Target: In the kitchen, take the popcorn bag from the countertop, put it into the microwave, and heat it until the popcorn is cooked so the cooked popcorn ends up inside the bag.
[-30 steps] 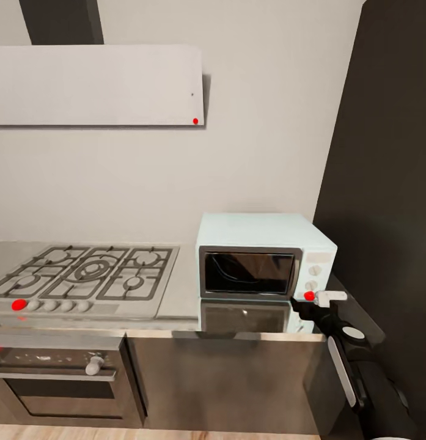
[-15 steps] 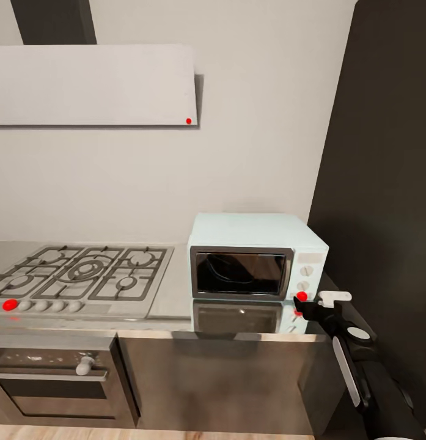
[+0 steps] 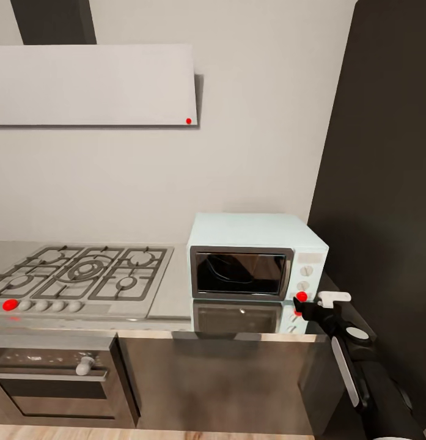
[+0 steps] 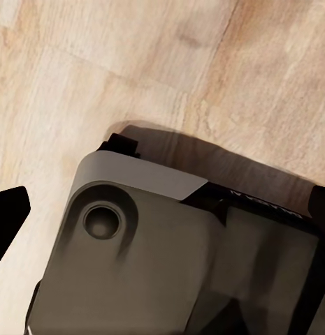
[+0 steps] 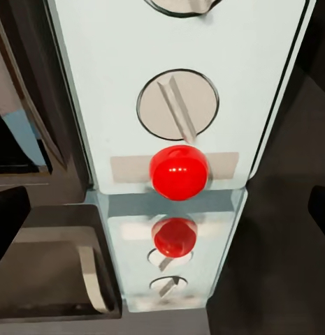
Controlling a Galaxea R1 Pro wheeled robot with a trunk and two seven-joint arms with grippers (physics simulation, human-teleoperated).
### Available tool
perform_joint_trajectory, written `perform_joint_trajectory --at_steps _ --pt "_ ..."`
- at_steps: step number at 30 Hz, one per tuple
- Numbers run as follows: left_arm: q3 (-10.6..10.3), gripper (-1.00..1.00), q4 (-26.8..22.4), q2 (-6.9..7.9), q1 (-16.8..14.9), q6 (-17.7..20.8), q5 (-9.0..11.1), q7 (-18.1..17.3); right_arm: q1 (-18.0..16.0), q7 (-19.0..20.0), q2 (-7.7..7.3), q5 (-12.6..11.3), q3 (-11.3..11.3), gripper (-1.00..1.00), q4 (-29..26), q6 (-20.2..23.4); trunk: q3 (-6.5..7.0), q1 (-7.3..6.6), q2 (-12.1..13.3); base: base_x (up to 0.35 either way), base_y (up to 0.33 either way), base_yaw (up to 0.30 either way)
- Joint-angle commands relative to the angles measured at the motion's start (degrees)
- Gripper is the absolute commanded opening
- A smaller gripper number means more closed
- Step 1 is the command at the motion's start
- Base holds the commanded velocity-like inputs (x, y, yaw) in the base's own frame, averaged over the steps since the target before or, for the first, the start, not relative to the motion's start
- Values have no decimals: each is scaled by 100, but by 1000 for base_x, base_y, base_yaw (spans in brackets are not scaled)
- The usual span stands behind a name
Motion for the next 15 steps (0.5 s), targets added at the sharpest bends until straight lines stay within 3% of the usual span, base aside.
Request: perform_joint_trajectory --at_steps 1,3,4,15 --pt "-49 100 0 0 -4 -11 47 21 -4 36 -2 20 -10 100 -7 43 -7 0 -5 0 0 0" --pt "-49 100 0 0 -4 -11 47 21 -4 28 -10 32 -10 100 -6 55 -7 0 -5 0 0 0" --pt "-49 100 0 1 -2 -11 47 21 -4 27 -14 29 -10 -100 18 52 -7 0 -5 0 0 0" --pt "-49 100 0 1 -4 -11 47 21 -4 54 -45 44 -18 -100 142 65 -7 0 -5 0 0 0"
